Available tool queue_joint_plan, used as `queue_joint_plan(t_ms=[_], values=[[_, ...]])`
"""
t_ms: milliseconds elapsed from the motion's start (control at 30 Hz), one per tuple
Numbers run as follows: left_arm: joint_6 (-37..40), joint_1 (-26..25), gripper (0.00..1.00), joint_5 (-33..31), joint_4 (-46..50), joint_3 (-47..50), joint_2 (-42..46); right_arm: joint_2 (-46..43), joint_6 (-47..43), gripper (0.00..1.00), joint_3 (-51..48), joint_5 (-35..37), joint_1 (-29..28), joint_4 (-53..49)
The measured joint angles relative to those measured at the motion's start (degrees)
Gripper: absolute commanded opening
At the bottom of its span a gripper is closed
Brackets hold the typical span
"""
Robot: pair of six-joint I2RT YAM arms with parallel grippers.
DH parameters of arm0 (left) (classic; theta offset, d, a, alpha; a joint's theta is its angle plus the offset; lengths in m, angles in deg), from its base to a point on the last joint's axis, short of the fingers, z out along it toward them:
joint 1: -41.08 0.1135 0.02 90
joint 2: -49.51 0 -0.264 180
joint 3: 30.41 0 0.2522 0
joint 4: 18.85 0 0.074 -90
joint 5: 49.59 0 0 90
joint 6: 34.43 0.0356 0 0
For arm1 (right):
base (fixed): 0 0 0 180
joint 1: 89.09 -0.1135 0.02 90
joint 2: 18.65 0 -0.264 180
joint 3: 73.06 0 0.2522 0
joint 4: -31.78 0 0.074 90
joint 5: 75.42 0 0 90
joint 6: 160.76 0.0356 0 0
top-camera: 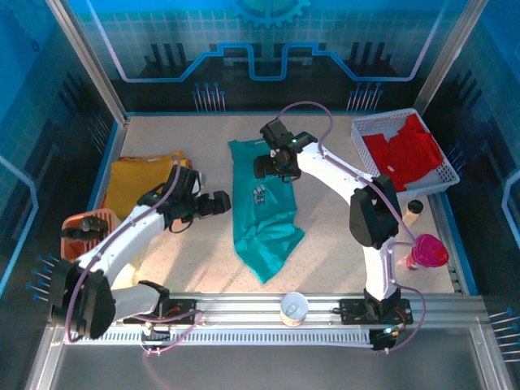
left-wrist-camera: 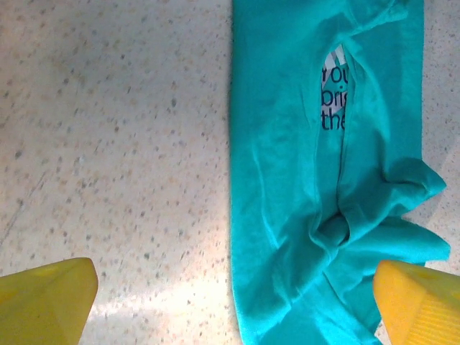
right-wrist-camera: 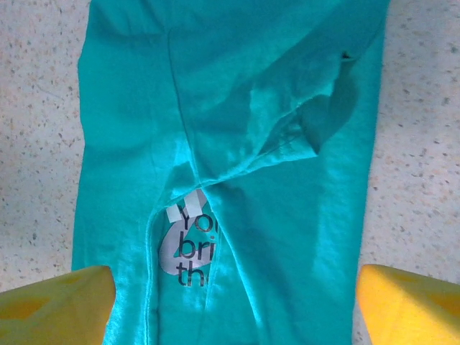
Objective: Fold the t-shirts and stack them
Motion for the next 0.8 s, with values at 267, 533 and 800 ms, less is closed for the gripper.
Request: queue_joint_plan(t_ms=[267, 533, 800], values=[[-2.29, -0.2, 0.99, -0.42, 1.68, 5.95, 6.6, 6.56, -0.61, 1.0, 6.49, -0.72, 0.04, -0.9], [-4.2, -1.27, 0.99, -0.39, 1.66, 8.26, 6.6, 15.43, 0.61, 1.0, 16.5, -2.23, 0.04, -3.39], [-4.63, -1.97, 0.99, -0.39, 1.44, 8.26, 6.29, 21.03, 1.14, 1.0, 18.95, -3.76, -0.31, -4.63]])
